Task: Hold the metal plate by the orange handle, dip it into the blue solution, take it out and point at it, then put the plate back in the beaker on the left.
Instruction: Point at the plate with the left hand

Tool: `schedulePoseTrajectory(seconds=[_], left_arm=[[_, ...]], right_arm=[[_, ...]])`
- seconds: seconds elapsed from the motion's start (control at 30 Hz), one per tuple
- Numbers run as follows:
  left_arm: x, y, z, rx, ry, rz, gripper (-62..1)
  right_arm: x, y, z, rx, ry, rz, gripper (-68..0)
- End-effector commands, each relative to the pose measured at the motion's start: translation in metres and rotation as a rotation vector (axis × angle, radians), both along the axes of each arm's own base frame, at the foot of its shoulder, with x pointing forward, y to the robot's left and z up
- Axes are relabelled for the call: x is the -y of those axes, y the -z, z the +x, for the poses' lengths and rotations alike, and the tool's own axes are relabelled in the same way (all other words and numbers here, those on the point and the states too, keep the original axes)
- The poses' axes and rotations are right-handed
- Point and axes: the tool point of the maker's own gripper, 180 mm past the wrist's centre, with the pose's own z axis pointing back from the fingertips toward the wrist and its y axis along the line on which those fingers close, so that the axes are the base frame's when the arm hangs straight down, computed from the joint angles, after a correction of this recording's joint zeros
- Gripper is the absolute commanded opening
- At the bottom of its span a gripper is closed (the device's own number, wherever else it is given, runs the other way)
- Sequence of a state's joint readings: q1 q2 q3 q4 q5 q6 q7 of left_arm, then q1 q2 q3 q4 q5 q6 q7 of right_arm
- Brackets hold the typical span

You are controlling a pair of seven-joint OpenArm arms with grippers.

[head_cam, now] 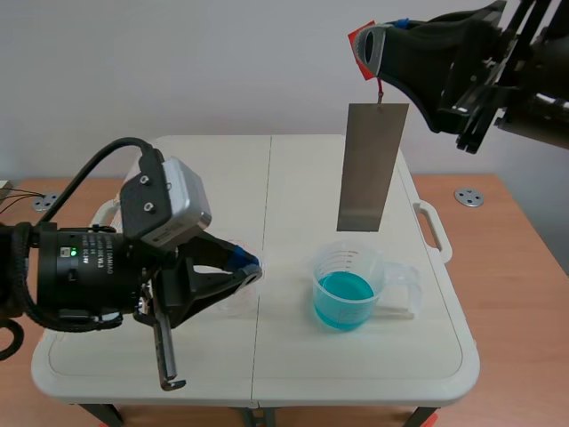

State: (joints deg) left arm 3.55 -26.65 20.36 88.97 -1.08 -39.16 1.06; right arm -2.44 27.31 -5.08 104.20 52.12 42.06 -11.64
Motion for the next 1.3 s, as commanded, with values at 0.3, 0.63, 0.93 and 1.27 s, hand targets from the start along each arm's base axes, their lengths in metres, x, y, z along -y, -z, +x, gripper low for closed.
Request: schedulePoseTrajectory(seconds=[0.3, 0.63, 0.93, 1.27], left_arm=[[0.014, -0.003, 0.038, 0.040, -0.046, -0.018, -55.1], [0.013, 0.008, 0.062, 0.059, -0.102, 0.019, -55.1], [0.021, 0.009, 0.063, 0.066, -0.079, 0.026, -55.1], [0.021, 0.008, 0.065, 0.074, -0.091, 0.023, -55.1]], right_arm=[[-0.001, -0.015, -0.002, 0.043, -0.017, 0.028, -66.4], [-0.001, -0.015, -0.002, 0.043, -0.017, 0.029, -66.4], [-0.001, -0.015, -0.002, 0.043, -0.017, 0.029, -66.4], [-0.001, -0.015, -0.002, 0.043, -0.017, 0.029, -66.4]])
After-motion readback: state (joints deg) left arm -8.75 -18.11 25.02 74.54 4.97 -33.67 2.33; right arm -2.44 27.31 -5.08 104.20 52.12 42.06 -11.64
